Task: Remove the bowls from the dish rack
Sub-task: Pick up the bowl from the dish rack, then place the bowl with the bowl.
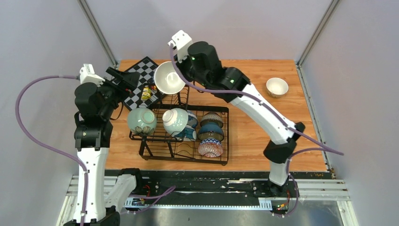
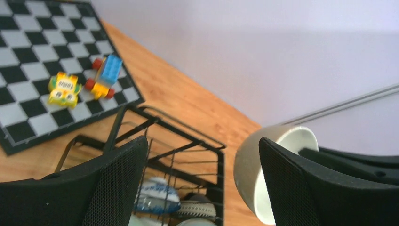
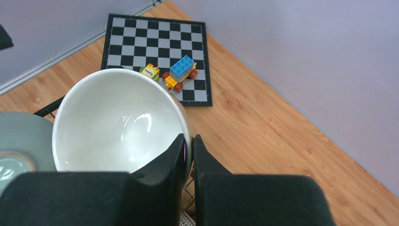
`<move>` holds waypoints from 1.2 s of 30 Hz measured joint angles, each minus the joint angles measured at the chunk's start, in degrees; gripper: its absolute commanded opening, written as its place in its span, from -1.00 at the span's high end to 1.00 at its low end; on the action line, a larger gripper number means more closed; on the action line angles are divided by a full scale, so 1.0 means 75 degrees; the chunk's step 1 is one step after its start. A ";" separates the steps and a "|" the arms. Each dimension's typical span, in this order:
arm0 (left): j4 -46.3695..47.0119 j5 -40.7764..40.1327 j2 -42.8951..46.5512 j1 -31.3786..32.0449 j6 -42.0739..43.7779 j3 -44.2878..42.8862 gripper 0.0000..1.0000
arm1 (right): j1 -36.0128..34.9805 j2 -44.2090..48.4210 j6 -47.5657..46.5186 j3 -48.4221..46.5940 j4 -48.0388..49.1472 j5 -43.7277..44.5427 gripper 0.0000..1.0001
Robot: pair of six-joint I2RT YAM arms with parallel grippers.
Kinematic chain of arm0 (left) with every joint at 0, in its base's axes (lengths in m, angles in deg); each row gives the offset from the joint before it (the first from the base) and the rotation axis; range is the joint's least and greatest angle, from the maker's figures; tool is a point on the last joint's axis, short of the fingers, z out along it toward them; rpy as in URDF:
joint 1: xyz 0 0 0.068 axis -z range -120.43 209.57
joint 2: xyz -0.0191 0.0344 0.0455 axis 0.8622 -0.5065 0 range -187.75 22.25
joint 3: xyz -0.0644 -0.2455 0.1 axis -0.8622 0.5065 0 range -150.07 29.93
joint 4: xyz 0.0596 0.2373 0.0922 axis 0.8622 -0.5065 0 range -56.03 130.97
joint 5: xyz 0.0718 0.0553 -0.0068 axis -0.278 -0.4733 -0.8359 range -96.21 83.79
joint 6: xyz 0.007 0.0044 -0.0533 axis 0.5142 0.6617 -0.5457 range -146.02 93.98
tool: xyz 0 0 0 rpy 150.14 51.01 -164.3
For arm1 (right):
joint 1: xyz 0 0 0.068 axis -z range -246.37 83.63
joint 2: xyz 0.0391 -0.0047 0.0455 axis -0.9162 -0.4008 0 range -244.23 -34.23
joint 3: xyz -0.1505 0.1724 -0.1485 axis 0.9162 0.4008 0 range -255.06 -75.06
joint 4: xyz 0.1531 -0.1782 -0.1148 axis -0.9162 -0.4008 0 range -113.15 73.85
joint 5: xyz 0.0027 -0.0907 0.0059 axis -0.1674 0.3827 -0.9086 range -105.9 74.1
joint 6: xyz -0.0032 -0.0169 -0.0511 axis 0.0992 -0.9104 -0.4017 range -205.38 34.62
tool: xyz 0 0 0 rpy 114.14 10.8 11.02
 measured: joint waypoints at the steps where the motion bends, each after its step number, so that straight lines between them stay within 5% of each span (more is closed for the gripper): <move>1: 0.0102 0.0009 -0.0038 0.0000 0.0003 -0.0117 -0.81 | 0.0000 0.0181 0.0000 0.0119 0.0029 0.0047 1.00; 7: 0.1239 0.0618 -0.0487 0.0134 -0.0082 -0.0472 -0.82 | 0.0000 0.2346 0.0000 0.2192 0.0443 0.0519 1.00; 15: 0.0962 -0.0032 -0.1970 0.3127 0.1052 -0.2116 -0.87 | 0.0000 0.4867 0.0023 0.4756 0.0481 0.1288 1.00; 19: 0.0385 -0.0603 -0.2189 0.3987 0.1658 -0.2707 -0.88 | 0.0000 0.5904 0.0108 0.5712 0.0085 0.1641 1.00; 29: -0.1408 -0.2398 -0.2961 0.7029 0.2952 -0.4007 -0.89 | 0.0000 0.7790 0.0565 0.6869 -0.1524 0.2017 1.00; 36: -0.2066 -0.3048 -0.3442 0.7968 0.3110 -0.4115 -0.87 | 0.0000 0.7953 0.0845 0.7053 -0.2363 0.1696 1.00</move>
